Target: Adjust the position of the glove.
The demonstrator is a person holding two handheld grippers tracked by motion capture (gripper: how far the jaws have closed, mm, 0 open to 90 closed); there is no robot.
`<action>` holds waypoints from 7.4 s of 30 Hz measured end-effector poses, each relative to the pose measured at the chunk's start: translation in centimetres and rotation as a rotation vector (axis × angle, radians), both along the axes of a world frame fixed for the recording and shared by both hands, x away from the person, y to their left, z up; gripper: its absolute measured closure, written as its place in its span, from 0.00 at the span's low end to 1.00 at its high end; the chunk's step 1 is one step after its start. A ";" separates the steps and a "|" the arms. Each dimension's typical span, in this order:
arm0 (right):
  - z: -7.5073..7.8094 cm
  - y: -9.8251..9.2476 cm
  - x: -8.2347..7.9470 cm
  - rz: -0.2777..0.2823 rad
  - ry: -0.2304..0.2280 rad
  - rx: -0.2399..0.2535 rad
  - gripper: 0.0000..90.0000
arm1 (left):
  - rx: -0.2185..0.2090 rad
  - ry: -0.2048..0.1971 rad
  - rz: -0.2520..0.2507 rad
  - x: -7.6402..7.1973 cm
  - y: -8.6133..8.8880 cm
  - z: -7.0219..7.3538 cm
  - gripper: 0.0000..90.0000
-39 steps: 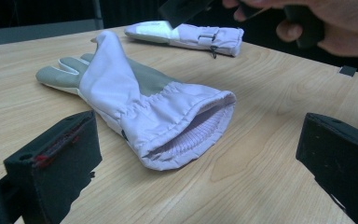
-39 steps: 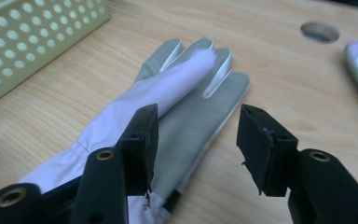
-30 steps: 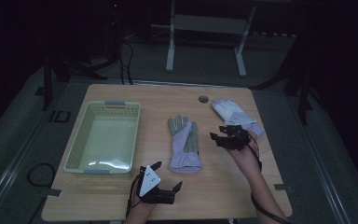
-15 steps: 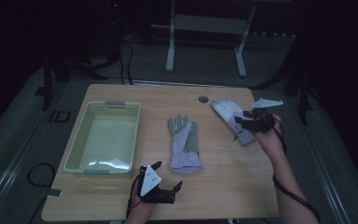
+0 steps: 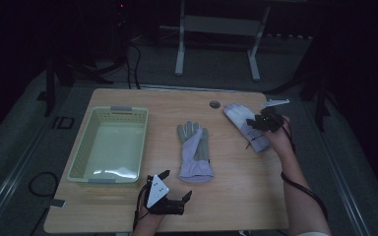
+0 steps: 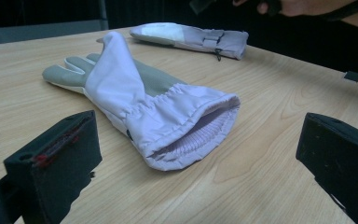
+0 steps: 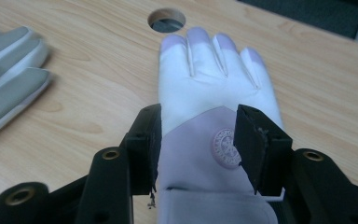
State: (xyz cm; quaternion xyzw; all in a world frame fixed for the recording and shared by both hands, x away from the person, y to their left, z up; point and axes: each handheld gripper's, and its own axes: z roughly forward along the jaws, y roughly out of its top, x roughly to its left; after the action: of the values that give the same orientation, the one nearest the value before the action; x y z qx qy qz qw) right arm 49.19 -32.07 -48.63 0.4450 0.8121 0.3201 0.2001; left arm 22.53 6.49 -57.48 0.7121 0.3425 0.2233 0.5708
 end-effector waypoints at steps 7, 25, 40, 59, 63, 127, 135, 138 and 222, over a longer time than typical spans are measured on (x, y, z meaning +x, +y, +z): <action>-1.5 -1.2 1.6 -0.017 0.046 -0.076 0.54 | -0.005 0.001 -0.001 -0.1 0.1 0.0 0.00; -3.7 -1.4 2.3 -0.056 0.166 -0.004 0.85 | -0.007 0.006 0.005 0.0 0.1 0.0 0.00; 3.8 -0.3 -4.1 -0.179 0.040 0.024 0.89 | 0.001 -0.003 0.009 -0.1 -0.1 0.0 0.00; 4.8 0.8 -15.5 -0.326 -0.034 0.145 0.89 | -0.002 0.020 -0.021 0.1 0.0 0.0 0.00; 3.9 1.0 -16.4 -0.353 -0.033 0.144 0.89 | 0.009 0.012 -0.025 0.0 -0.1 0.0 0.00; -5.5 -2.5 -10.6 -0.038 0.102 0.089 0.71 | -0.017 0.012 -0.026 0.0 0.1 0.0 0.00; -4.9 -1.5 -11.5 -0.119 0.088 0.088 0.87 | -0.019 0.012 -0.024 0.0 0.1 0.0 0.00; -4.3 -1.4 -11.9 -0.149 0.077 0.099 0.88 | -0.021 0.013 -0.023 0.0 0.1 0.0 0.00; -1.8 18.4 -11.6 -0.036 0.147 0.031 0.87 | -0.021 0.014 -0.030 0.0 0.1 0.0 0.00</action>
State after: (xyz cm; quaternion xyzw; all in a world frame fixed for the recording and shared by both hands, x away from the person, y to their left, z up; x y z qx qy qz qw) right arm 37.54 -13.71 -50.46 0.4848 0.8115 0.2954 0.1385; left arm 22.58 6.60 -57.50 0.7126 0.3381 0.2061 0.5791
